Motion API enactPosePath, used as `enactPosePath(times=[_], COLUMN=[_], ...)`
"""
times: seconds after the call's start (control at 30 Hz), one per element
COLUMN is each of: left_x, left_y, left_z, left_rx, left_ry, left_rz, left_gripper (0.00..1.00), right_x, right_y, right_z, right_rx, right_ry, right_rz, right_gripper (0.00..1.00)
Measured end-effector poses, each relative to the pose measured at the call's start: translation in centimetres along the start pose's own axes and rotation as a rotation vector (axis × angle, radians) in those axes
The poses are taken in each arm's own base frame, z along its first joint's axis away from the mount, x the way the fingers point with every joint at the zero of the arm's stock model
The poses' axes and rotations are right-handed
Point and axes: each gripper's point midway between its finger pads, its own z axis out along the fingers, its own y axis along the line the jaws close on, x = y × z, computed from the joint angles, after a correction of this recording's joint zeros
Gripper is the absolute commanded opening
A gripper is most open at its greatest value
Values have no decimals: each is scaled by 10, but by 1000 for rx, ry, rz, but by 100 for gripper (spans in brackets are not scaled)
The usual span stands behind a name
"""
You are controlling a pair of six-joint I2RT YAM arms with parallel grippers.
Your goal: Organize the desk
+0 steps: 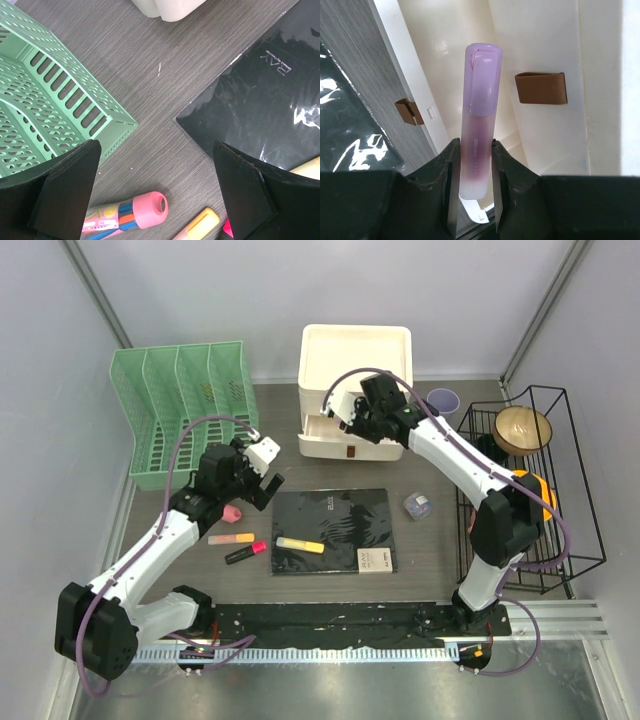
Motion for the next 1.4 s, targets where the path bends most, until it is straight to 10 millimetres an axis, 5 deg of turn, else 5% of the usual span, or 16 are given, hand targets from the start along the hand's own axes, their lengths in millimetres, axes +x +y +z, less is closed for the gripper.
enactPosePath(times=[0.43,0.63,0.83,0.97,1.07,1.2,1.4], left_x=[1,1,7,20,32,40,61], left_y=[2,-3,-33,-58,-77,-102,-133], left_z=[0,0,-3,-4,-7,-11,-3], left_rx=[-8,20,192,335,426,521,625], left_ry=[3,1,8,49,87,114,195], left_rz=[3,24,53,67,89,145,197], left_gripper=[100,100,100,100,100,100,100], right_x=[13,11,7,-6,-19,-33,-31], right_y=[-4,-7,-8,-10,-13,-11,10], right_z=[18,18,14,-2,-23,-54,-74], right_rx=[14,26,35,40,51,59,20], right_ry=[67,59,44,-11,-74,-157,-204], right_rz=[-49,-43,-22,15,56,112,195], right_gripper=[48,56,56,58,73,78,85])
